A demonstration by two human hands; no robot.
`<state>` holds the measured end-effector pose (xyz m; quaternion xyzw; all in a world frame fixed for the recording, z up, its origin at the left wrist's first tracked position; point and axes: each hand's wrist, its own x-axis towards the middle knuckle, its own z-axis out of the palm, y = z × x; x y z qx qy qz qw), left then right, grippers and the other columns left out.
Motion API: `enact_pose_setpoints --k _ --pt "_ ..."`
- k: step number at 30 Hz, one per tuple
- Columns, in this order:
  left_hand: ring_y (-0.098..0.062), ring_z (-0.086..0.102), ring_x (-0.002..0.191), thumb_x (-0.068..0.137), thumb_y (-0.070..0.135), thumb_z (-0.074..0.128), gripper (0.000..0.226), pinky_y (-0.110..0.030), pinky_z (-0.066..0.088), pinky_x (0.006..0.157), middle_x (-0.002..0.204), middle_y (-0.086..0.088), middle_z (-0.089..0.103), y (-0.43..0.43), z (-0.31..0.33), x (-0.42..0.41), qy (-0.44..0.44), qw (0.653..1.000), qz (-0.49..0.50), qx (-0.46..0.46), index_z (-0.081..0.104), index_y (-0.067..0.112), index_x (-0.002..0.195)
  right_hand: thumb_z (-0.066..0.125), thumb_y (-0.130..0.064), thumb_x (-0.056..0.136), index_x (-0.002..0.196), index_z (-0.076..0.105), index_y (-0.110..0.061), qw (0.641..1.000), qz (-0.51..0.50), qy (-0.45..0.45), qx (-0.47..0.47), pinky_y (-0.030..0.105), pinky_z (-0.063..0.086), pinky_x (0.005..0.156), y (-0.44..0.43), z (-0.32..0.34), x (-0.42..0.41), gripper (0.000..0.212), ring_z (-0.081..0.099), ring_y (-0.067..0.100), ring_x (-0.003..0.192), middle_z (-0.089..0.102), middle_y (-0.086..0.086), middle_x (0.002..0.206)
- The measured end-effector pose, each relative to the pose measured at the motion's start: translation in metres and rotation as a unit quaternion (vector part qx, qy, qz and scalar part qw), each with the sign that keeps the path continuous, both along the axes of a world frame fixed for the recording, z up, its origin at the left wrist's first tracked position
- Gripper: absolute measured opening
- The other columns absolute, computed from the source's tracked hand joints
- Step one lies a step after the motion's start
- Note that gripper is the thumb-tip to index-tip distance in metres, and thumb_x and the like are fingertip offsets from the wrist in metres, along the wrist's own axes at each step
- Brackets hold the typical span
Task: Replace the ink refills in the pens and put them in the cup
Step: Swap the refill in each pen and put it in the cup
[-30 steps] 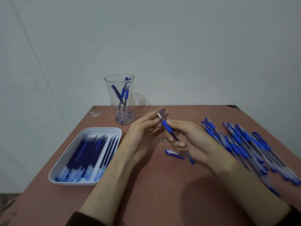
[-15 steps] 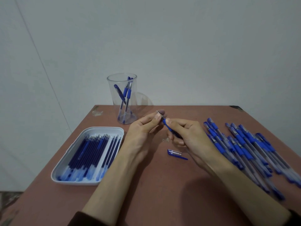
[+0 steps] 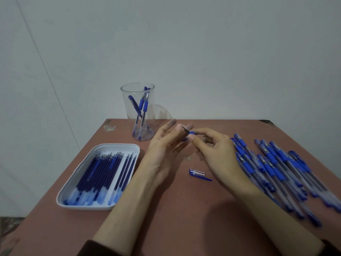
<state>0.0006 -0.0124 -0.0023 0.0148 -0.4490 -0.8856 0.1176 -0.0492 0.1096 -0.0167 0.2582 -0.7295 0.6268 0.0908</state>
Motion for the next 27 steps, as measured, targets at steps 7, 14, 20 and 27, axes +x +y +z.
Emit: enact_pose_setpoints --k 7,14,20,27 --pt "-0.011 0.068 0.089 0.084 0.000 0.062 0.025 -0.018 0.052 0.075 0.094 0.000 0.074 -0.008 -0.005 -0.004 -0.033 0.993 0.090 -0.075 0.064 0.014 0.105 0.069 -0.027 0.085 0.085 0.069 -0.037 1.000 -0.008 0.006 0.002 0.045 0.051 0.060 0.001 0.003 0.001 0.011 0.059 0.039 0.067 0.063 0.014 0.067" --pt "-0.007 0.069 0.070 0.083 -0.003 0.063 0.028 -0.015 0.052 0.062 0.087 -0.001 0.073 -0.006 -0.001 -0.002 0.011 0.992 0.113 -0.053 0.063 0.013 0.106 0.070 -0.025 0.084 0.085 0.070 -0.037 0.996 -0.003 0.055 0.068 0.038 0.050 0.060 0.004 0.001 0.001 0.012 0.058 0.027 0.061 0.060 0.009 0.064" --pt "0.006 0.063 0.070 0.082 0.010 0.070 0.020 -0.012 0.047 0.065 0.071 0.017 0.069 -0.018 -0.006 -0.004 -0.043 0.971 0.182 -0.152 0.068 0.018 0.100 0.069 -0.030 0.083 0.090 0.072 -0.028 0.972 -0.101 0.109 0.183 0.028 0.044 0.059 0.016 0.005 -0.009 0.008 0.051 0.005 0.058 0.058 -0.010 0.060" --pt "0.000 0.060 0.064 0.073 -0.005 0.073 0.037 -0.010 0.048 0.064 0.081 0.006 0.067 -0.003 -0.017 -0.005 -0.020 0.860 0.119 -0.495 0.067 0.024 0.095 0.068 -0.030 0.085 0.093 0.072 -0.024 0.968 -0.135 0.104 0.185 0.031 0.042 0.055 0.021 0.007 -0.015 0.011 0.049 0.014 0.056 0.059 0.002 0.061"
